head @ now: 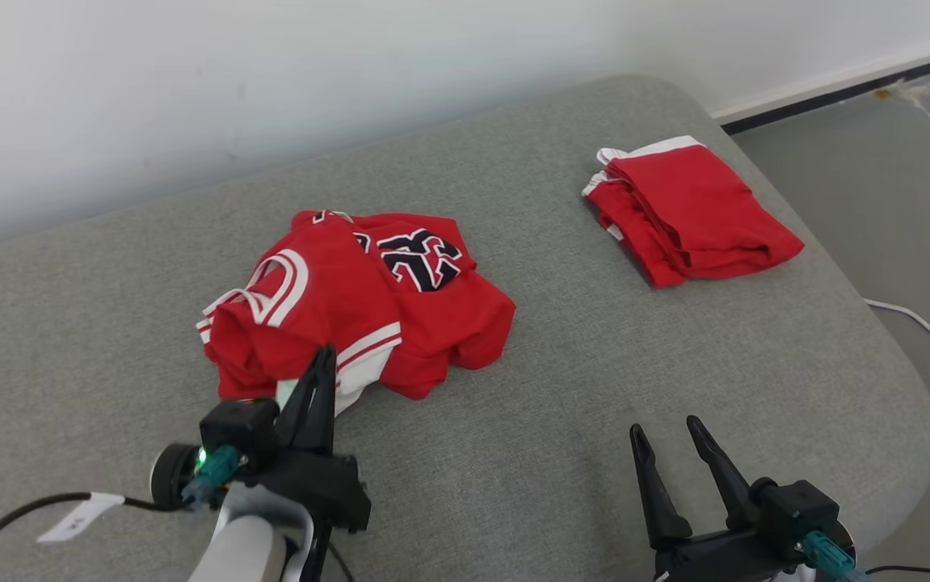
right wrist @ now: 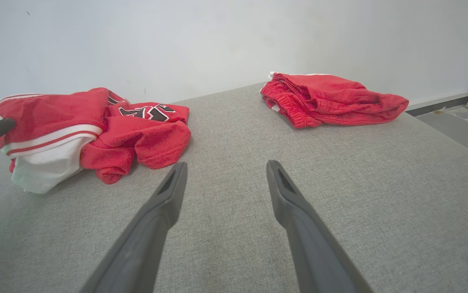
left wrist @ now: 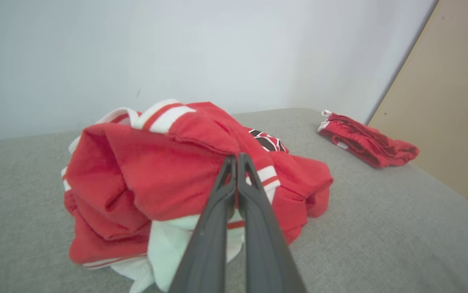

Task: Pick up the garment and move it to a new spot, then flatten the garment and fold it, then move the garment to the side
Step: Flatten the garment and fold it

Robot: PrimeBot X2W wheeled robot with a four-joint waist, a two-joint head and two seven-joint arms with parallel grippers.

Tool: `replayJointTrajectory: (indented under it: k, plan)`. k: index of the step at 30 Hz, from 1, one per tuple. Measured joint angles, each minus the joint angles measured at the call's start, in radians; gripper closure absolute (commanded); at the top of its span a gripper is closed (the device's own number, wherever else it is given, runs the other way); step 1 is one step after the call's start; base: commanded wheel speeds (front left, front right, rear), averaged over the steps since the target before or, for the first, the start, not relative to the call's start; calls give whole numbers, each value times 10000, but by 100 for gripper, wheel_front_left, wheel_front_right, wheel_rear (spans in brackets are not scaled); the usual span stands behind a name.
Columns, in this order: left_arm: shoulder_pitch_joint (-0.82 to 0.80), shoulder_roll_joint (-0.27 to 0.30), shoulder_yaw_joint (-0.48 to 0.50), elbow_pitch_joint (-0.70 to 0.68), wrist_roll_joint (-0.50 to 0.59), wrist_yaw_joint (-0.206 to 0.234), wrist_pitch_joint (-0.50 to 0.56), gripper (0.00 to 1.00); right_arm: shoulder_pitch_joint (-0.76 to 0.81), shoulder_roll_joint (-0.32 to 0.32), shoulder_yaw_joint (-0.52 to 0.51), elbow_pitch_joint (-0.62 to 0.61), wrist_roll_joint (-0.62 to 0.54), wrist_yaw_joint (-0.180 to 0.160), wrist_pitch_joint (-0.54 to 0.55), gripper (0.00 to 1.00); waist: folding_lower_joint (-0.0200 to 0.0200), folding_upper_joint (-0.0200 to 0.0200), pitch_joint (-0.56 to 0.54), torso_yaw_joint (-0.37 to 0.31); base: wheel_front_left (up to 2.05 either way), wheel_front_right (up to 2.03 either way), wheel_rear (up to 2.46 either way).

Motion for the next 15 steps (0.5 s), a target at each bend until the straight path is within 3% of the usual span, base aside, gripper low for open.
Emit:
replayJointTrajectory:
  k: [5,15]
  plan:
    - [-807,-127,-192,-792,-150,-213,-67,100,12,2,40,-12,-4,0,46,0,-1,0,-153,263,0,0,0]
    - [-2484,-263,-1037,-3434,-903,-240,454,100,67,6,29,-4,13,0,88,0,-1,0,-578,582,0,0,0]
